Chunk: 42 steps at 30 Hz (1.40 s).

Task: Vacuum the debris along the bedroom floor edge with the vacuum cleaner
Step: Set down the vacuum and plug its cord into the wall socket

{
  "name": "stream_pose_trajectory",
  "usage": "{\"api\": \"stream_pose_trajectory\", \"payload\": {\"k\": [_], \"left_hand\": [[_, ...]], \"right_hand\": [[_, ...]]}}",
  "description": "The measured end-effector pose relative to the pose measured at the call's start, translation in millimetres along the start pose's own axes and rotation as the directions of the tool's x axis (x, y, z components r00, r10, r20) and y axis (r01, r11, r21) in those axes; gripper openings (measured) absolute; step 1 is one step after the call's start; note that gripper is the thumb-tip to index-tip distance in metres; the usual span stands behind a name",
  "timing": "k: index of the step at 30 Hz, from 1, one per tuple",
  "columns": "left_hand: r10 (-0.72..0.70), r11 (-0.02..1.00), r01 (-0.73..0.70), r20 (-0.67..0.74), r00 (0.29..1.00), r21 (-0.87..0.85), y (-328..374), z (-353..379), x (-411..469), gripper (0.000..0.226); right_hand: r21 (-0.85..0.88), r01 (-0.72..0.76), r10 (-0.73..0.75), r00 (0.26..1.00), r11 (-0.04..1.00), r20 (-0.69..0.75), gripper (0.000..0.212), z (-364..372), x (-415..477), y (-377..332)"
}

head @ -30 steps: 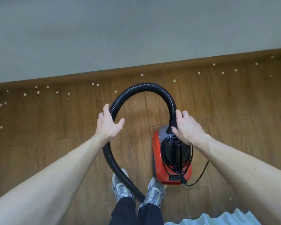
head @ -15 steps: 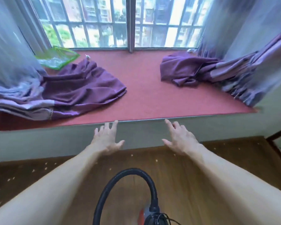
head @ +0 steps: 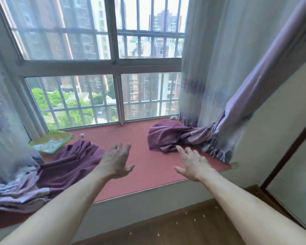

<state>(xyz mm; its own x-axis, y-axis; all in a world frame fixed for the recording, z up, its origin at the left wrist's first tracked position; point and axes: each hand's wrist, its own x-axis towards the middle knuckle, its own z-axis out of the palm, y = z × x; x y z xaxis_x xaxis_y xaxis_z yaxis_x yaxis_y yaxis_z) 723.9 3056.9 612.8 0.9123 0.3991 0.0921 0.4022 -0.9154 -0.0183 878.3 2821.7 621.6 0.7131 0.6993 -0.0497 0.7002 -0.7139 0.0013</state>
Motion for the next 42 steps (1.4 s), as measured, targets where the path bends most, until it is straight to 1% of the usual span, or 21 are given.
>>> {"api": "stream_pose_trajectory", "payload": {"k": [4, 9, 13, 17, 20, 23, 27, 30, 33, 36, 42], "left_hand": [[0.064, 0.998, -0.064, 0.009, 0.998, -0.012, 27, -29, 17, 0.083], [0.179, 0.983, -0.179, 0.002, 0.984, -0.035, 58, -43, 41, 0.085], [0.295, 0.955, -0.295, 0.002, 0.955, -0.032, 76, -43, 64, 0.086], [0.417, 0.907, -0.418, -0.028, 0.908, -0.044, 77, -41, 95, 0.09], [0.502, 0.864, -0.503, -0.045, 0.864, -0.023, 76, -45, 118, 0.087], [0.552, 0.833, -0.554, -0.063, 0.831, -0.006, 75, -48, 133, 0.081], [0.604, 0.795, -0.606, -0.071, 0.794, -0.013, 76, -57, 145, 0.085], [0.645, 0.763, -0.646, -0.053, 0.763, -0.018, 84, -63, 143, 0.088], [0.68, 0.731, -0.682, -0.054, 0.732, -0.038, 95, -69, 136, 0.086], [0.714, 0.696, -0.716, -0.062, 0.698, -0.053, 107, -75, 124, 0.089], [0.764, 0.64, -0.768, -0.085, 0.639, -0.026, 131, -87, 96, 0.088]], "right_hand": [[-0.007, -0.057, 0.057, 0.998, 0.998, -0.016, 0.084, -27, -16, 25], [-0.014, -0.154, 0.154, 0.988, 0.988, -0.028, 0.083, -45, -36, 53], [-0.008, -0.251, 0.251, 0.968, 0.968, -0.008, 0.082, -49, -47, 61], [-0.012, -0.315, 0.316, 0.949, 0.949, 0.013, 0.083, -55, -49, 50], [-0.005, -0.394, 0.394, 0.919, 0.919, 0.001, 0.083, -62, -44, 38], [0.001, -0.462, 0.462, 0.887, 0.887, 0.005, 0.084, -67, -42, 29], [0.019, -0.528, 0.527, 0.849, 0.849, 0.01, 0.084, -75, -50, 19], [0.019, -0.583, 0.583, 0.812, 0.812, 0.0, 0.083, -81, -66, 16], [0.018, -0.638, 0.639, 0.77, 0.769, -0.006, 0.081, -87, -90, 15], [0.01, -0.684, 0.684, 0.729, 0.729, -0.008, 0.081, -93, -116, 14], [0.019, -0.756, 0.756, 0.653, 0.654, -0.041, 0.081, -103, -169, 11]]}}
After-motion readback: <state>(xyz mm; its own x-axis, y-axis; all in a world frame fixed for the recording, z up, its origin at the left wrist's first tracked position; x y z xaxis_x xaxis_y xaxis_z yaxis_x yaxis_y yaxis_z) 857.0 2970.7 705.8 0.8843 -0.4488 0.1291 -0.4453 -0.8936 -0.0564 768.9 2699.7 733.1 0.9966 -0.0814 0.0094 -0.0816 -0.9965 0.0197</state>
